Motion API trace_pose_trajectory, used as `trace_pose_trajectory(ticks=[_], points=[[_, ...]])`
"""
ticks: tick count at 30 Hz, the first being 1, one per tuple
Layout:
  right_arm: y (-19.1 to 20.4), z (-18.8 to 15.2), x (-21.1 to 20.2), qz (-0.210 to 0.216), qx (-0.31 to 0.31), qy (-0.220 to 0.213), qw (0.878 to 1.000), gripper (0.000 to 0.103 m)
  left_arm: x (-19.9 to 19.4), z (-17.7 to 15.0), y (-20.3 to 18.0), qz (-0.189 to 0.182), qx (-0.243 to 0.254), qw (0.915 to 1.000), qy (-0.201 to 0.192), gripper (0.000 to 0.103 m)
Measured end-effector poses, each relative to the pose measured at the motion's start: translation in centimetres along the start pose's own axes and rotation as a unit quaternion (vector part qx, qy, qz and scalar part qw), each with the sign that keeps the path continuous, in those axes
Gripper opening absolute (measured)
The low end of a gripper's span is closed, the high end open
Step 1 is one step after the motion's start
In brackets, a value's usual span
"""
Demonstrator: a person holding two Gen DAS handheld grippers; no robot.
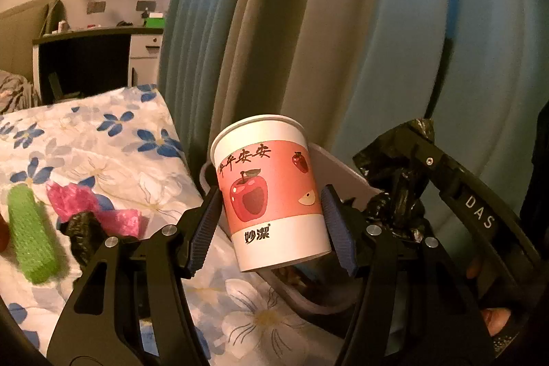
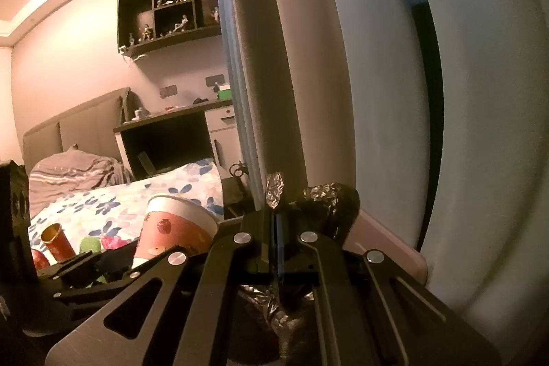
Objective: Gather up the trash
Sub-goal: 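Carry the black bag and apple-print cup in both tools over the grey bin, then open both tools over the grey bin to drop bag and cup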
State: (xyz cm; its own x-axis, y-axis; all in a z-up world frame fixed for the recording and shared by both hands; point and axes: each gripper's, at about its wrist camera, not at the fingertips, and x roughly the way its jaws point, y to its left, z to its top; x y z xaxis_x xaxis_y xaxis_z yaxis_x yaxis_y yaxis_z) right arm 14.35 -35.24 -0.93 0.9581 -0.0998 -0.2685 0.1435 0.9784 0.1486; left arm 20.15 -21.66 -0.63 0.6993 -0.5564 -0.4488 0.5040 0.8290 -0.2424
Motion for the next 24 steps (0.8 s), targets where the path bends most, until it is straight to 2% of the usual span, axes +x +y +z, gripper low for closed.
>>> trace_pose_trajectory(ticks=[22,24], points=[[-1.6,-0.5,1.6,0.009,0.015,0.031,0.999,0.002,4.5,-0.9,-1.1,-0.037,0.002,0.9985,0.040,0.059],[-1.7,-0.4,1.5,0.008,0.015,0.031,0.999,0.007,4.8,-1.0,-1.1,-0.040,0.000,0.9982,0.045,0.060]])
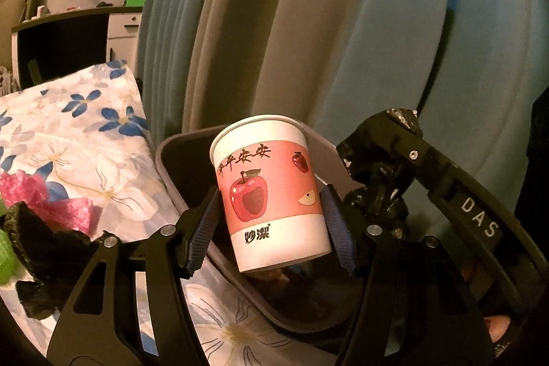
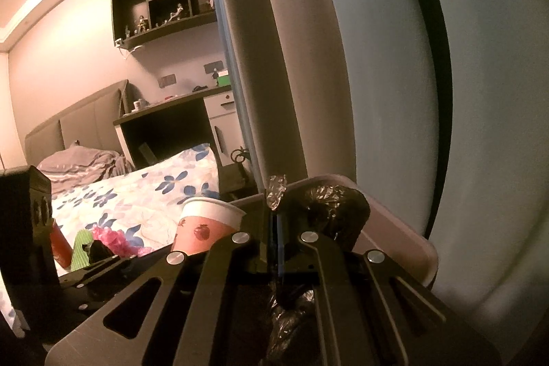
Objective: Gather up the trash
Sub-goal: 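Open both tools over the grey bin to drop bag and cup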
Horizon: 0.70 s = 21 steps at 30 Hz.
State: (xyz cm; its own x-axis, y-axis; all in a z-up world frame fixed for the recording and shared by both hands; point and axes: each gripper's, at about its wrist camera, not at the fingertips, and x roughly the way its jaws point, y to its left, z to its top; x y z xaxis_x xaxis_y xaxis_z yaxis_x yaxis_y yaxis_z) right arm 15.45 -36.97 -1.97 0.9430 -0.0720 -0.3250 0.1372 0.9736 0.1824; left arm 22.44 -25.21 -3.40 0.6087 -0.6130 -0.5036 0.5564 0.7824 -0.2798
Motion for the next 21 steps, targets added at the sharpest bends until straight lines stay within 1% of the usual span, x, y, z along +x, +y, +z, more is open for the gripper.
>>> trace_pose_trajectory(ticks=[1,3,6,8,10,11,13,14,16,17,18,19,21], points=[[-0.2,0.0,-0.1,0.000,0.001,-0.001,1.000,0.011,0.2,0.0,0.0,-0.003,-0.002,1.0000,0.003,0.060],[-0.3,0.0,-0.3,-0.003,0.003,-0.007,1.000,0.035,0.5,-0.1,-0.1,-0.004,-0.003,1.0000,0.008,0.060],[-0.7,0.1,-1.1,-0.009,0.008,-0.020,1.000,0.043,0.8,-0.3,-0.2,-0.004,0.000,0.9999,0.010,0.060],[-0.8,0.1,-1.6,-0.009,0.012,-0.024,1.000,0.046,0.8,-0.4,-0.3,-0.005,0.000,0.9999,0.011,0.061],[-0.9,0.1,-1.8,-0.011,0.011,-0.027,1.000,0.047,0.9,-0.5,-0.3,-0.003,0.001,0.9999,0.012,0.068],[-0.9,0.1,-2.0,-0.012,0.012,-0.028,0.999,0.049,0.9,-0.5,-0.3,-0.002,0.001,0.9999,0.012,0.070],[-1.1,0.1,-2.3,-0.012,0.017,-0.031,0.999,0.053,0.7,-0.5,-0.2,0.003,-0.003,1.0000,0.007,0.080],[-1.2,0.1,-2.5,-0.012,0.018,-0.033,0.999,0.054,0.5,-0.5,-0.2,0.005,-0.005,1.0000,0.005,0.082],[-1.1,0.1,-3.2,-0.013,0.018,-0.039,0.999,0.060,0.0,-0.5,0.0,0.011,-0.011,0.9999,0.001,0.084],[-1.1,0.1,-3.6,-0.015,0.018,-0.044,0.999,0.066,-0.2,-0.5,0.2,0.013,-0.014,0.9998,0.001,0.084],[-1.0,0.0,-4.0,-0.017,0.017,-0.049,0.999,0.070,-0.6,-0.5,0.4,0.019,-0.018,0.9997,0.001,0.086],[-1.0,-0.1,-4.3,-0.018,0.017,-0.052,0.998,0.072,-0.9,-0.6,0.5,0.024,-0.021,0.9995,0.001,0.090],[-0.9,-0.3,-5.0,-0.024,0.014,-0.058,0.998,0.083,-1.7,-0.8,0.9,0.039,-0.026,0.9989,-0.003,0.093]])
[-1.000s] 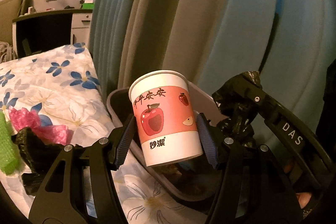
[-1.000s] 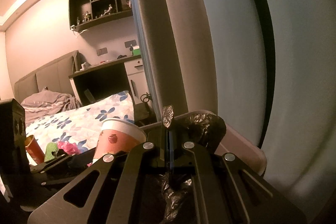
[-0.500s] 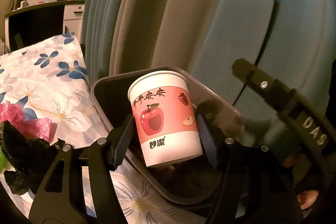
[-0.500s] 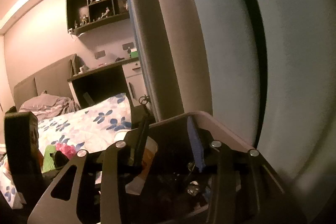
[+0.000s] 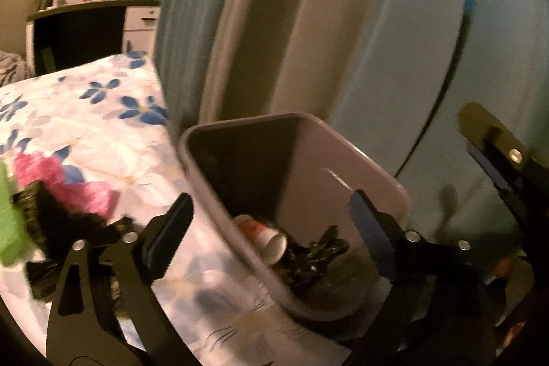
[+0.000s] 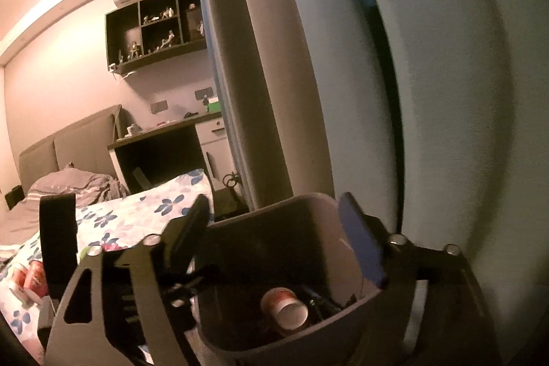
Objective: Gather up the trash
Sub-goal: 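Open both tools over the grey bin to drop bag and cup, then move both tools back over the bed toward the remaining cups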
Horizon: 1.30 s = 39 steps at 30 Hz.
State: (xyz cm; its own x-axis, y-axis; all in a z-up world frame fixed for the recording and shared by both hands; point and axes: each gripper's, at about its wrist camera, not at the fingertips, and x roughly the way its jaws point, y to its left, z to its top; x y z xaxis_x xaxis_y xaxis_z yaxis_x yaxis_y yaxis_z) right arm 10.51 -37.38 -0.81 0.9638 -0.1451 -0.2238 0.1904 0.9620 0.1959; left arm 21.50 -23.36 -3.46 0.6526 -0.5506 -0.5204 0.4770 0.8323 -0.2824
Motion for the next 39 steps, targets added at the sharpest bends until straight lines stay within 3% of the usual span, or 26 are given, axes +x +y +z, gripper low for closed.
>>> trace_pose_trajectory(ticks=[6,15,25,39], points=[[0.4,-1.0,-1.6,-0.007,-0.002,0.000,1.000,0.096,-3.2,-0.8,2.3,0.065,-0.026,0.9975,-0.007,0.095],[3.0,-2.6,-2.8,0.021,-0.023,0.020,0.999,0.097,-10.3,-2.4,6.6,0.166,-0.055,0.9836,-0.046,0.096],[8.1,-4.0,-4.7,0.075,-0.053,0.031,0.995,0.097,-17.5,-4.4,11.4,0.223,-0.090,0.9681,-0.070,0.096],[16.3,-5.4,-5.6,0.149,-0.093,0.044,0.983,0.097,-26.0,-7.6,17.2,0.309,-0.122,0.9369,-0.108,0.096]])
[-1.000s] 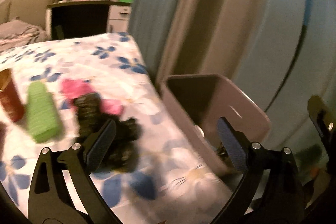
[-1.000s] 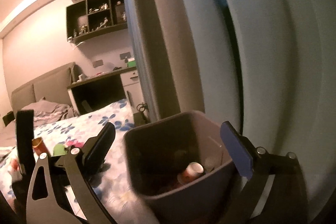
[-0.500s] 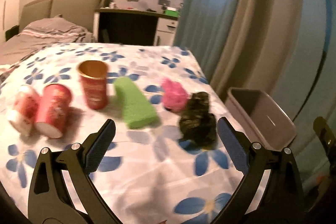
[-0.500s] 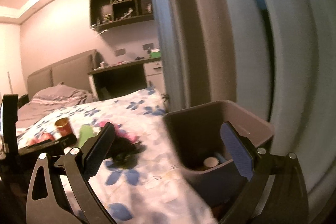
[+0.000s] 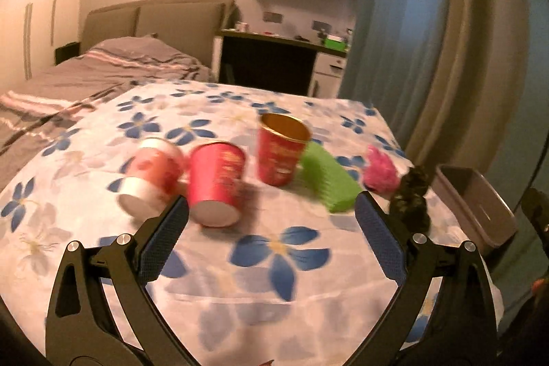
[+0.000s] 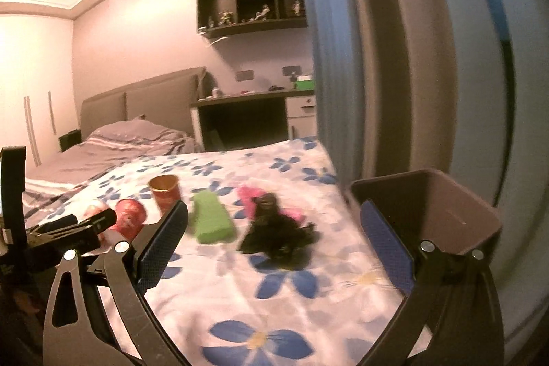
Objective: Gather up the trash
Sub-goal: 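Move both tools back over the bed toward the remaining cups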
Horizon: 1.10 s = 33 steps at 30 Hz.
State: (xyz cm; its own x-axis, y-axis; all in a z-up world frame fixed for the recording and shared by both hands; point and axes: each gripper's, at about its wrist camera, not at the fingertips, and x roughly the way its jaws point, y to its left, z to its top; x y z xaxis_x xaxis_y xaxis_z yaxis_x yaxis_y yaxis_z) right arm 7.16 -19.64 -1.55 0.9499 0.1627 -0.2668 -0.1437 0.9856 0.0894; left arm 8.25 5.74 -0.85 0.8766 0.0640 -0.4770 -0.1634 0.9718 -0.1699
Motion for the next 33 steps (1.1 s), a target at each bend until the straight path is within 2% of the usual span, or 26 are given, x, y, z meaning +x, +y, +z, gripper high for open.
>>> trace_pose_trajectory(ticks=[16,25,33], points=[[9.1,-0.8,4.1,0.069,-0.041,0.040,0.996,0.097,-1.3,0.4,8.2,0.066,-0.043,0.9968,-0.015,0.096],[14.2,-1.5,7.3,0.110,-0.060,0.081,0.989,0.095,-2.4,0.7,12.9,0.104,-0.070,0.9916,-0.029,0.096],[17.6,-2.0,10.8,0.128,-0.065,0.117,0.983,0.091,-3.0,0.9,15.5,0.128,-0.081,0.9878,-0.036,0.096]])
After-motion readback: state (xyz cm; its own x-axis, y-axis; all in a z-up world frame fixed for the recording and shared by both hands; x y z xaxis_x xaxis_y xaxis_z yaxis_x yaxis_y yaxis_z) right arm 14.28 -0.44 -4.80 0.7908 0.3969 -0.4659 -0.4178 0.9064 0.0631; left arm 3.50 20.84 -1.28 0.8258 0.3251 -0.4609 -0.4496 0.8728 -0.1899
